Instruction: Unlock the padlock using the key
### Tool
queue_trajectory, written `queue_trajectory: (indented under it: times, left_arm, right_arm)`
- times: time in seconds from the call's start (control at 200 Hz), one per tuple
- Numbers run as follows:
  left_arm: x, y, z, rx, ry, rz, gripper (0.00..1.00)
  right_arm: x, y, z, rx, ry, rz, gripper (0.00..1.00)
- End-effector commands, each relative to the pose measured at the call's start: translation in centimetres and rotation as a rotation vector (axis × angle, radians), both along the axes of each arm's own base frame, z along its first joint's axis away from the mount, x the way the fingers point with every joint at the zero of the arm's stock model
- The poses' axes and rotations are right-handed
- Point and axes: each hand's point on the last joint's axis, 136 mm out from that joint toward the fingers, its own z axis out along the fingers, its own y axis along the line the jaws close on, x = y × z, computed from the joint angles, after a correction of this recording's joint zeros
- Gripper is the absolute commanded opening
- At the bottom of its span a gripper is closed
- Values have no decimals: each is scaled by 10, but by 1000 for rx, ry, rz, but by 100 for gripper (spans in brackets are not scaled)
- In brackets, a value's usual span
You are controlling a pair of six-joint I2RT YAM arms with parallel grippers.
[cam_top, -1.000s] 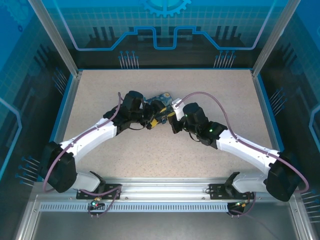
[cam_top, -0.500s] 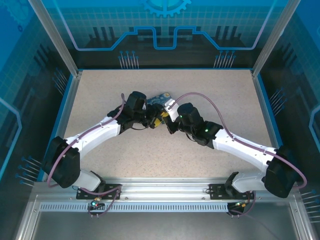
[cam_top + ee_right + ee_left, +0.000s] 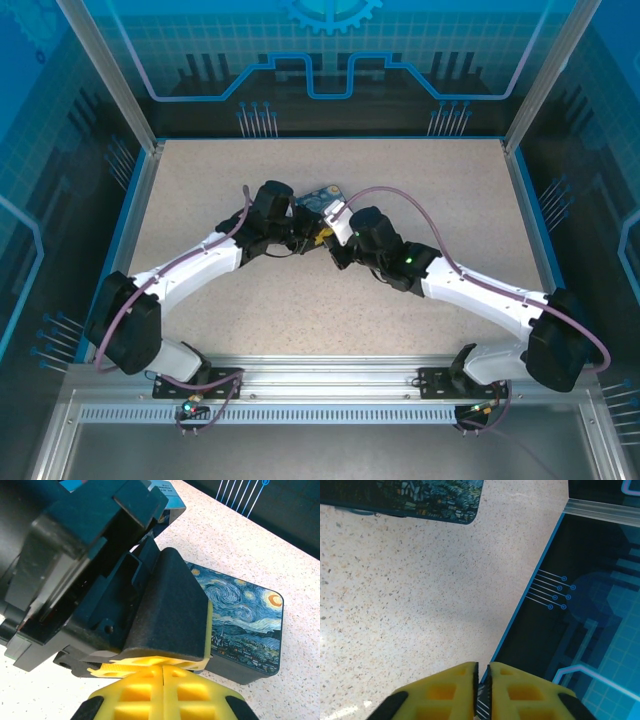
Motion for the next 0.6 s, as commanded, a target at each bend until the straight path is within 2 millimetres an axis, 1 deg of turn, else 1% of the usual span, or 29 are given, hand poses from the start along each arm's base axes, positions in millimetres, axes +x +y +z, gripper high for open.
queue_trajectory:
  times: [0.0,0.015,0.115,0.145,0.18,0.185,0.19,0.225,0.27,0.33,0.39,0.415,0.425,0.44,0.49,0.55,0.595]
  left_arm:
    - [0,-9,5,-13,-6,-33,3]
    - [0,-10,5,-13,-8,-36,0]
    - [0,-12,4,-1,-17,-53,0]
    - [0,-11,4,5,-25,-56,0]
    - [1,-10,3,15,-36,-61,0]
    - [1,-10,3,18,-39,-62,0]
    - [2,-10,3,19,-40,-61,0]
    - [2,-9,2,32,-56,-67,0]
    - [4,-7,1,52,-79,-69,0]
    - [9,-5,4,66,-144,-73,0]
    - [13,-2,7,96,-206,-72,0]
    - [16,-1,10,107,-243,-73,0]
    - [17,0,11,111,-256,-72,0]
    - [18,1,13,119,-276,-72,0]
    - [22,3,17,138,-330,-67,0]
    - [26,5,24,152,-409,-65,0]
    - [28,7,29,162,-453,-59,0]
  right_arm:
    - [2,9,18,15,-40,8,0]
    - [2,9,18,13,-41,8,0]
    - [3,6,19,10,-44,-6,1]
    - [3,3,20,16,-42,-14,9]
    - [3,0,22,33,-33,-19,22]
    - [3,-1,23,40,-29,-19,25]
    - [3,-1,23,40,-29,-19,25]
    - [2,-7,25,66,-18,-22,34]
    - [3,-17,29,107,-6,-44,44]
    - [4,-32,32,182,33,-68,55]
    - [5,-46,35,256,78,-100,60]
    - [6,-51,40,292,88,-109,63]
    - [5,-54,33,296,106,-118,64]
    - [5,-57,31,310,123,-122,66]
    - [8,-66,32,363,164,-150,71]
    - [11,-75,32,433,229,-176,84]
    - [15,-81,30,461,268,-201,99]
